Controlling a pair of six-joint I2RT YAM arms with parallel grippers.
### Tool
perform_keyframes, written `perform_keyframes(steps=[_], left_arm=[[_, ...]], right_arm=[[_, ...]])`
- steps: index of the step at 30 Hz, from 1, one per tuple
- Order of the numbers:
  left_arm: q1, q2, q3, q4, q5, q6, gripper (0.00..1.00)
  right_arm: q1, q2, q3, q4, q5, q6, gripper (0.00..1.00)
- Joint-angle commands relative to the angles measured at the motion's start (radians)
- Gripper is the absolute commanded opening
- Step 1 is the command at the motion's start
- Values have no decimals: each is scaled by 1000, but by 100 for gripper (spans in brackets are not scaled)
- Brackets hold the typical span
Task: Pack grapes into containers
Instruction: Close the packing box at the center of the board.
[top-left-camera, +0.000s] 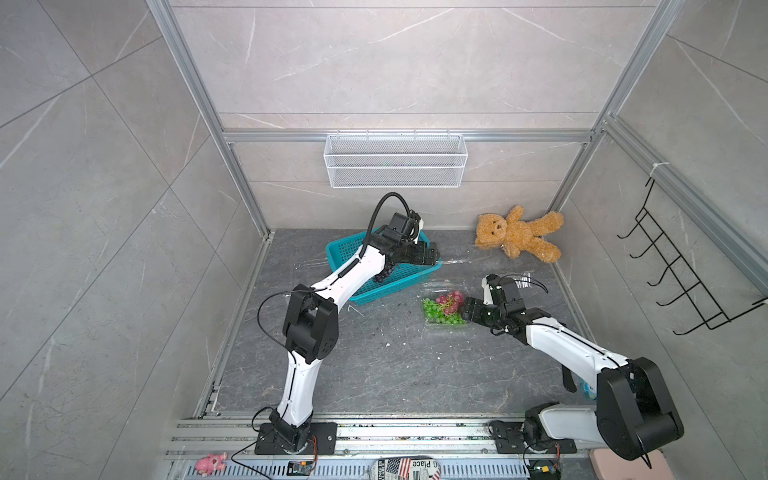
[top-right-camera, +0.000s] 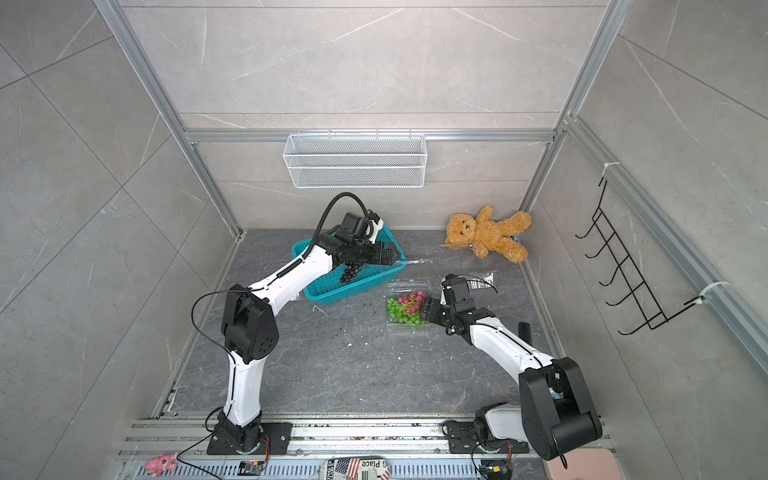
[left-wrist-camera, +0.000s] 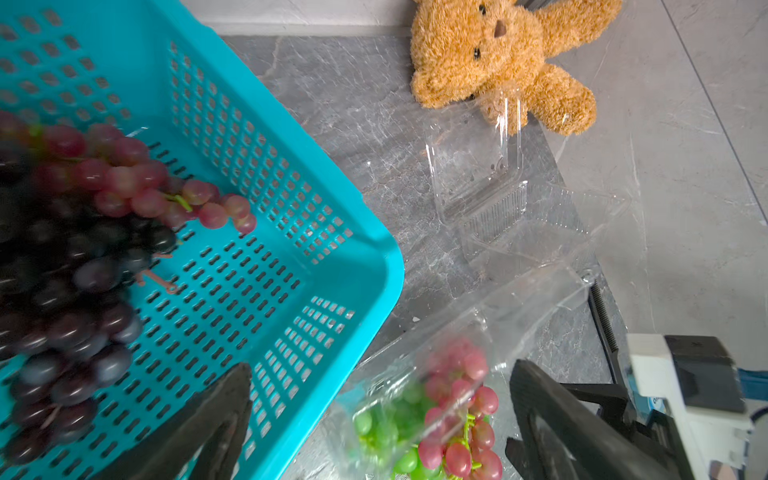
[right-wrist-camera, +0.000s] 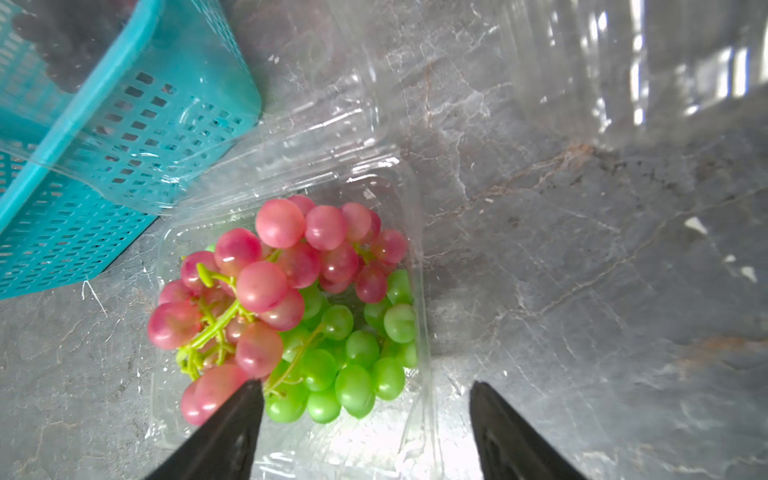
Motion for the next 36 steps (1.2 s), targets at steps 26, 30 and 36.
perform_keyframes(steps=[26,30,36], left_arm=[[-100,-74,-90,132,147,-87,99],[-113,-132,-185,188,145,-119,99],[-139,-183,-296,255,144,-157,99]], right_arm=[[-236,-132,39,-6,-269,74,99],[-255,-133,44,16,-306,103,99],[-268,-136,28,50,-354,139,99]])
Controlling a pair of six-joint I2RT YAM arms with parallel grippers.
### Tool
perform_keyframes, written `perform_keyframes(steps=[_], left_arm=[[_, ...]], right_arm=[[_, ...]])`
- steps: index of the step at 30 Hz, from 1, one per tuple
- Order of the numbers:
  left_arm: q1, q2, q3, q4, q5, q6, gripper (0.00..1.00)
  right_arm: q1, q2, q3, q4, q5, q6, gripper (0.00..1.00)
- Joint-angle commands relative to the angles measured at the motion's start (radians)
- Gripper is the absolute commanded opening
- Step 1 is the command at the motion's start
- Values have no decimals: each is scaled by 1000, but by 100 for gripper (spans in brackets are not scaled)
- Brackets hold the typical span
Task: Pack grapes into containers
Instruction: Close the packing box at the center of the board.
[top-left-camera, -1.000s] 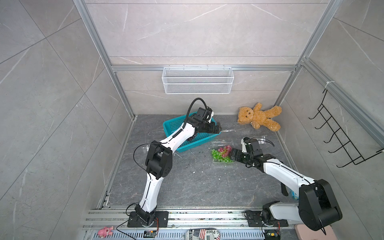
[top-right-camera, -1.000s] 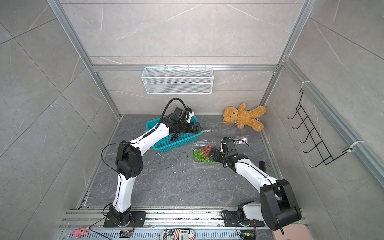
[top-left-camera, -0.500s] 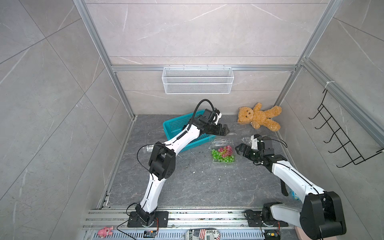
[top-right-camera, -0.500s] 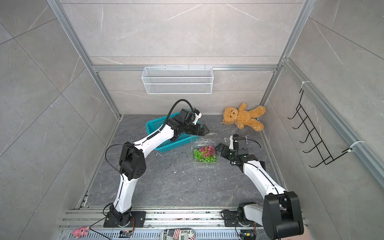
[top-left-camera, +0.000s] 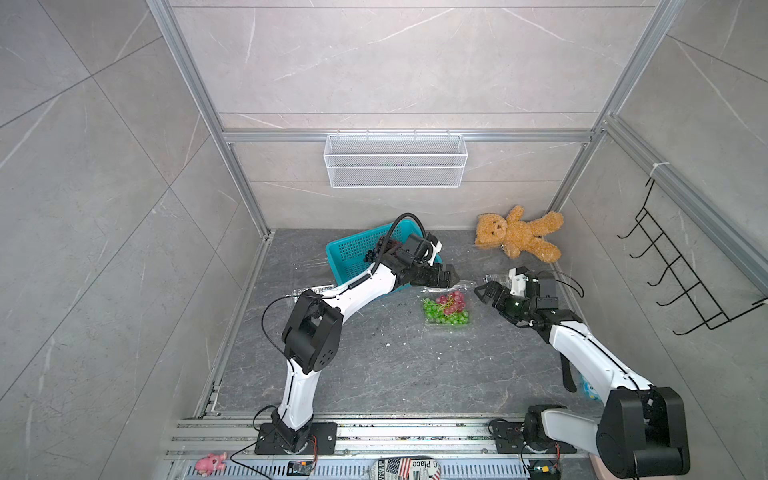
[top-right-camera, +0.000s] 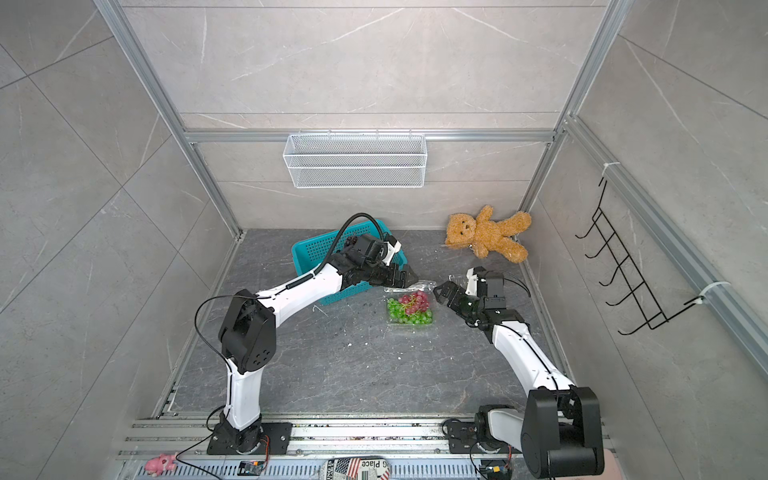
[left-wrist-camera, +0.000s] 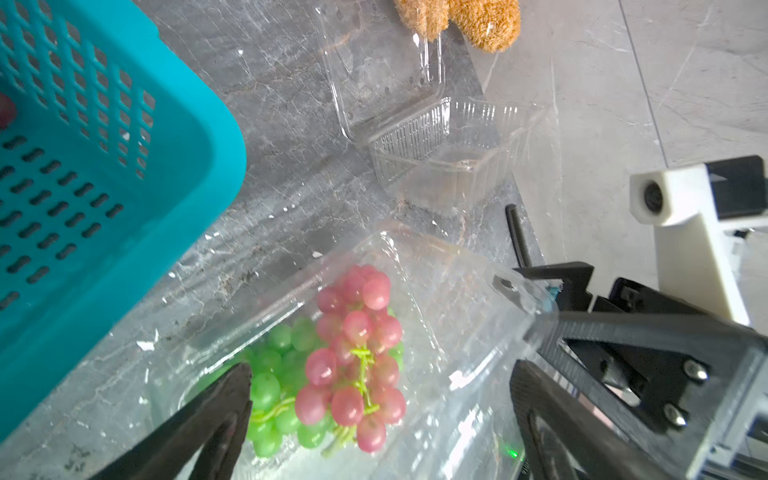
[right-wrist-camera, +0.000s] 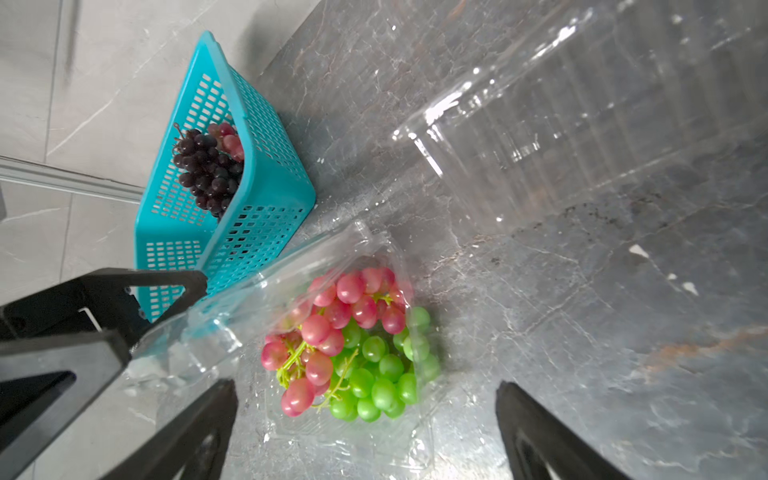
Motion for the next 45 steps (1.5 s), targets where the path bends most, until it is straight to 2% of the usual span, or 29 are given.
perform_keyframes(steps=[1,8,12,16,22,29,35,45], left_arm=[[-22,-76,-38,89,9,-41,99],[-49,-82,-108,134,1,-74,99],[-53,-95,-149,166,-3,-90,99],[-60,-108,-187,187,-7,-102,99],[-68,-129,-248,214,-13,-121,99],[-77,-144,-308,265,-3,-164,99],[-84,-142,-335,287,-1,-192,99],[-100,-122,-280,325,17,-241,99]], right_arm=[[-4,-28,14,37,-48,36,99],[-26,-98,1,22,-84,52,99],[-34,-67,-4,15,-90,37,99],[-34,-33,-71,97,-102,62,93],[-33,53,-172,248,-170,83,77],[-29,139,-215,347,-225,71,66],[-19,205,-246,413,-230,76,61],[14,256,-242,466,-208,93,60]])
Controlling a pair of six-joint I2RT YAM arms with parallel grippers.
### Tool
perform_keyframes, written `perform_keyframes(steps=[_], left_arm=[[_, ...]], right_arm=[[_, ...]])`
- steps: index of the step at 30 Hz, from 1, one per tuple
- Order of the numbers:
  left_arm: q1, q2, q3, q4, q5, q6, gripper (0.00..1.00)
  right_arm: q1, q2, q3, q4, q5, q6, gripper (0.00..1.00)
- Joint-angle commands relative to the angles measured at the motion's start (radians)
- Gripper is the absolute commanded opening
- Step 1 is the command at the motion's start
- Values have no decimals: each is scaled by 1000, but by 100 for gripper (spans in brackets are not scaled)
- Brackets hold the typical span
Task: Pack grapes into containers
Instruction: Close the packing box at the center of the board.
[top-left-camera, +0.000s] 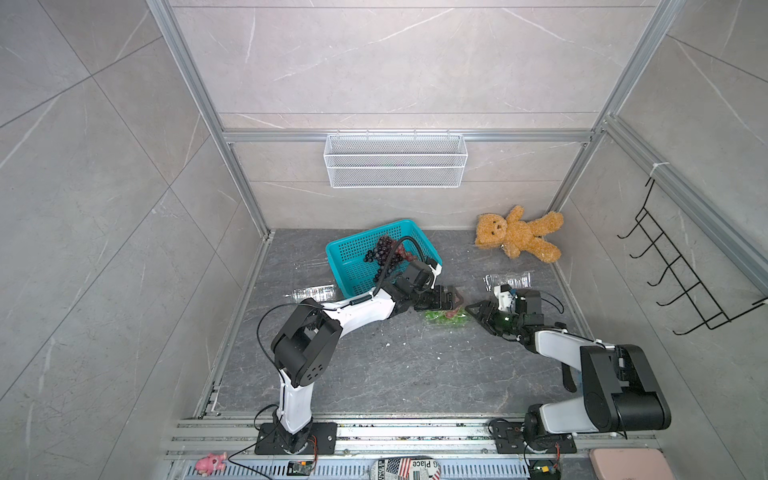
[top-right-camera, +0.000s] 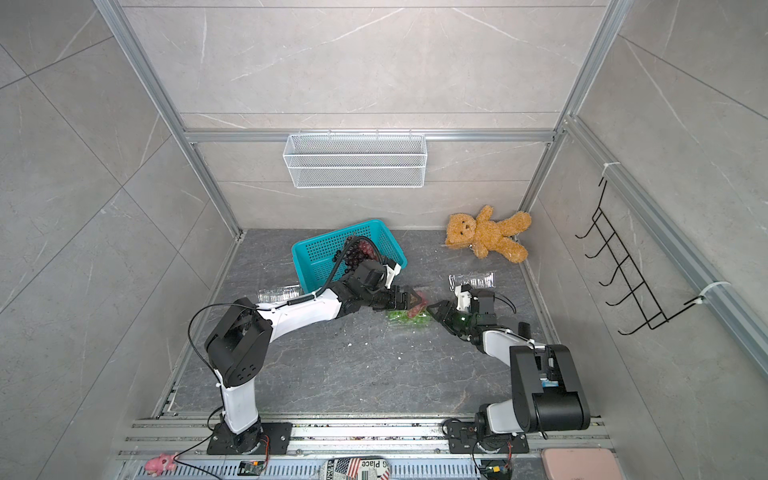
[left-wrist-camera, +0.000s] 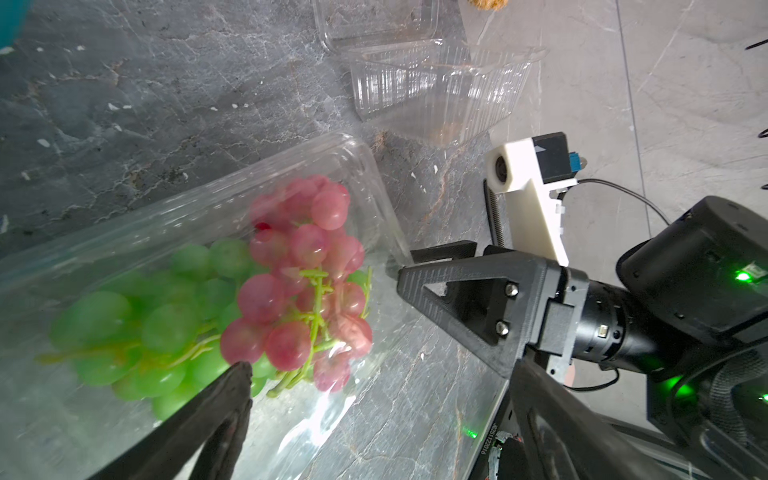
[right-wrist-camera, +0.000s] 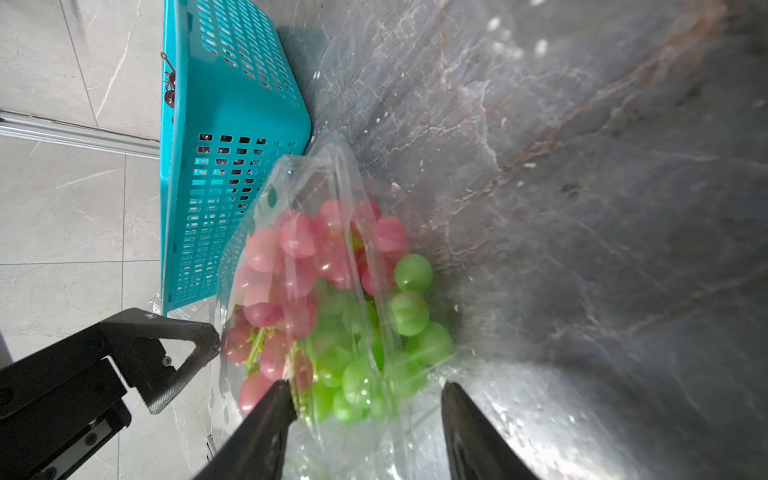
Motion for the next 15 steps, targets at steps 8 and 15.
perform_keyframes(steps=[8,15], left_arm=[[-34,11,-4,91,14,-65,99],[-37,19,-21,105,8,-66,99]], right_arm=[[11,-6,-14,0,16,0,64],[-21,-110,-31,-59,4,2,70]])
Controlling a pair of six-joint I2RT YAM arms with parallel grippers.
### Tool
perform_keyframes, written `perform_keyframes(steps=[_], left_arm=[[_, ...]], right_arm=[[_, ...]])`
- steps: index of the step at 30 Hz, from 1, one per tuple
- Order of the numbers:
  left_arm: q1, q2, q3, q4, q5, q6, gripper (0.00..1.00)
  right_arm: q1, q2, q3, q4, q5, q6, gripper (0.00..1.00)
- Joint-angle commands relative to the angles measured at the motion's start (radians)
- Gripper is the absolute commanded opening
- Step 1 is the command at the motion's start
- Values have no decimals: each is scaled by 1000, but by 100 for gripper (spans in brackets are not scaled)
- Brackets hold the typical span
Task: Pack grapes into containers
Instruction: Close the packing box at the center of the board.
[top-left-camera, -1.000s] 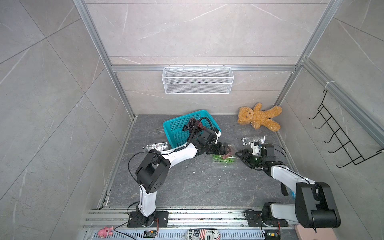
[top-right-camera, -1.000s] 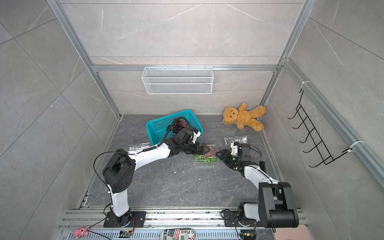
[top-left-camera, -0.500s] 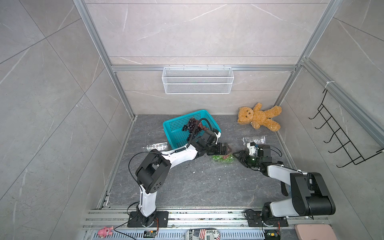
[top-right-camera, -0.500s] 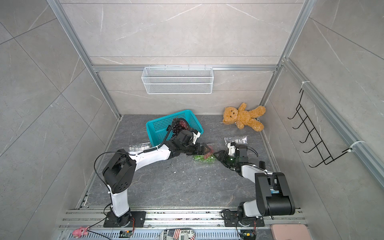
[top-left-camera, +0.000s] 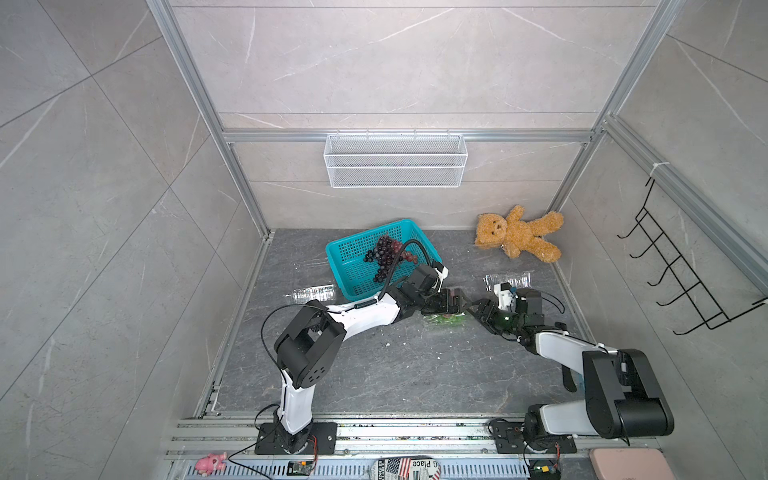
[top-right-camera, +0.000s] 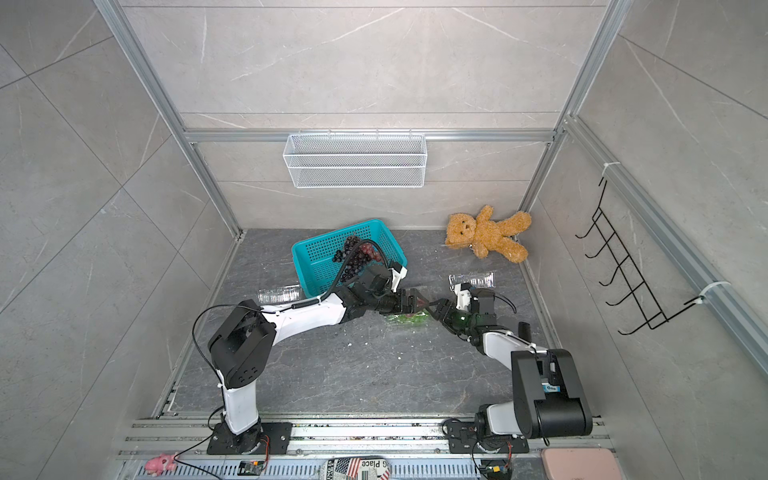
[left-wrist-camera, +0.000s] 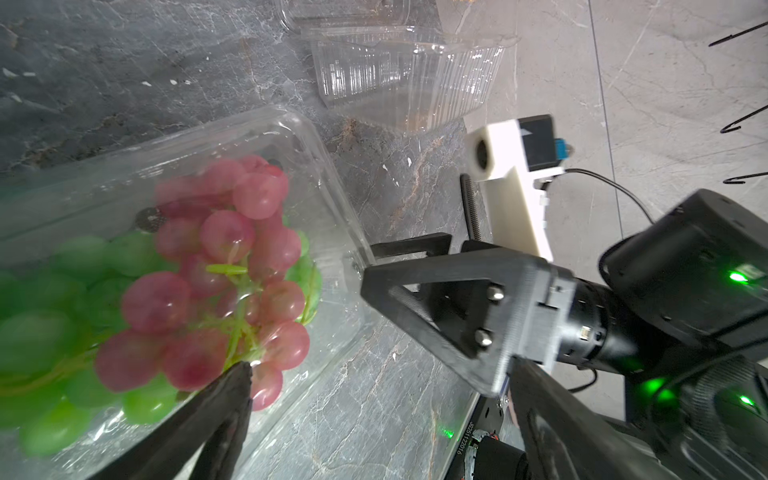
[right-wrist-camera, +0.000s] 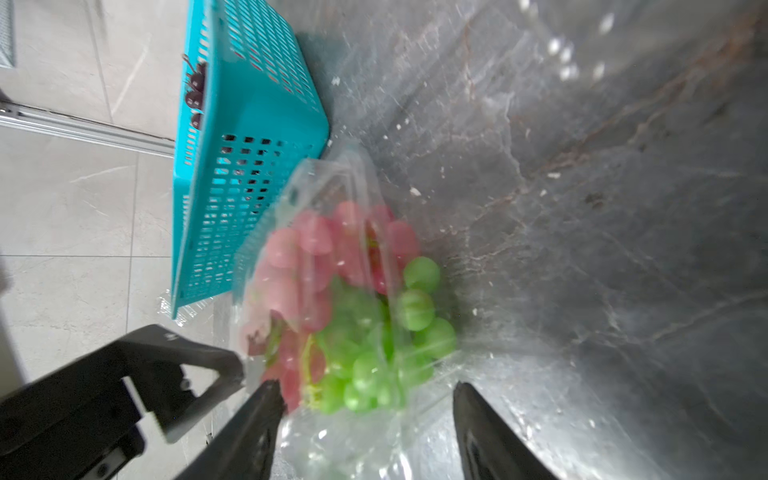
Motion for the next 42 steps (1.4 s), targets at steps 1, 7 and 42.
perform_keyframes(steps=[1,7,42], left_arm=[[-3,12,-5,40,6,-12,99],[-8,33,-1,52,5,-17,99],[-11,45,11,-8,-17,21,99]], right_arm=[[-22,-57,-28,-51,-4,5,70],[-49,-80,-60,-52,-19,7,64],[-64,81,-121,232,-102,130,27]])
